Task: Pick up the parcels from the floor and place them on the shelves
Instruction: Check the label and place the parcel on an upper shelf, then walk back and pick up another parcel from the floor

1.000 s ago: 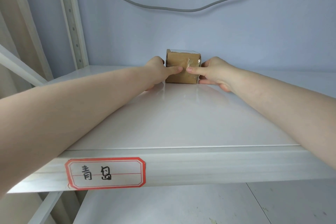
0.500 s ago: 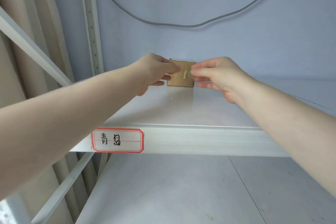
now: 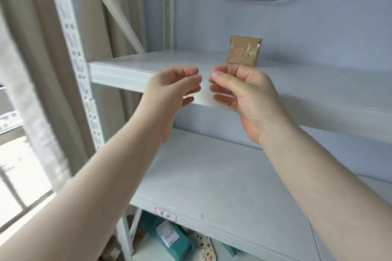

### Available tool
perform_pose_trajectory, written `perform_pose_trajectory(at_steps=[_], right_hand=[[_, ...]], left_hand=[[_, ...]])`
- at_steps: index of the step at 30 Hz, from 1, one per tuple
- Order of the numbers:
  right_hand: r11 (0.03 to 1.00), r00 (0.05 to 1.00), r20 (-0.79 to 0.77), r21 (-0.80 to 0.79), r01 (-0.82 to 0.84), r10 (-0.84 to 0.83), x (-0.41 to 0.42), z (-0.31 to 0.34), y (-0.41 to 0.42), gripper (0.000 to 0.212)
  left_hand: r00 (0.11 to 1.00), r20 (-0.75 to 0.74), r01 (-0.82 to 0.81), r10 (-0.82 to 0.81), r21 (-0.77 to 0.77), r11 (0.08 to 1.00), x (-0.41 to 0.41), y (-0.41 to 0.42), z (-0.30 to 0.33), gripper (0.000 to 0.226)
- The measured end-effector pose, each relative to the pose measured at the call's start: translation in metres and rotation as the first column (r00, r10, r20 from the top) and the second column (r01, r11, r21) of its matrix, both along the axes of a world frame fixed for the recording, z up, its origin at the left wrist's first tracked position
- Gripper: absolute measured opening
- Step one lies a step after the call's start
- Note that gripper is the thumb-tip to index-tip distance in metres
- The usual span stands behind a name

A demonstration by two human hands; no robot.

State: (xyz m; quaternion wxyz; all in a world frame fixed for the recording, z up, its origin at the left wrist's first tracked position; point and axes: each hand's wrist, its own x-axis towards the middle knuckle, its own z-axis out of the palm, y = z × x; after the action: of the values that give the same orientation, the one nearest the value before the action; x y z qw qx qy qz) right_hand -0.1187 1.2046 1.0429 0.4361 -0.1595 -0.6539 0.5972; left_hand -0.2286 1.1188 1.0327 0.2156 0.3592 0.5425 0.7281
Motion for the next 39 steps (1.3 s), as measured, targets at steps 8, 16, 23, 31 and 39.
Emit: perform_pose_trajectory(at_steps=[8, 16, 23, 31, 39], right_hand=[[0.953, 0.957, 0.125, -0.191, -0.235, 0.261, -0.023, -0.09, -0.073, 0.005], [0.85, 0.827, 0.257, -0.328, -0.412, 0.5, -0.067, -0.176, -0.177, 0.009], [0.709, 0.669, 0.291, -0.479, -0.517, 0.684, -0.08, -0.24, -0.3, 0.007], [0.575, 0.439, 0.371, -0.552, -0.605, 0.818, -0.052, -0.298, -0.459, 0.006], [0.412, 0.09, 0.494, -0.596, -0.689, 0.865, -0.015, -0.341, -0.6, 0.012]], left_hand=[[0.947, 0.189, -0.247, 0.261, -0.093, 0.965, 0.006, -0.101, -0.085, 0.007], [0.783, 0.312, -0.491, 0.537, -0.22, 0.843, 0.0, -0.22, -0.164, 0.007], [0.573, 0.388, -0.638, 0.722, -0.341, 0.69, 0.02, -0.352, -0.228, 0.009], [0.347, 0.419, -0.704, 0.839, -0.474, 0.528, 0.081, -0.516, -0.291, 0.013], [0.102, 0.465, -0.746, 0.879, -0.549, 0.377, 0.158, -0.651, -0.327, 0.013]])
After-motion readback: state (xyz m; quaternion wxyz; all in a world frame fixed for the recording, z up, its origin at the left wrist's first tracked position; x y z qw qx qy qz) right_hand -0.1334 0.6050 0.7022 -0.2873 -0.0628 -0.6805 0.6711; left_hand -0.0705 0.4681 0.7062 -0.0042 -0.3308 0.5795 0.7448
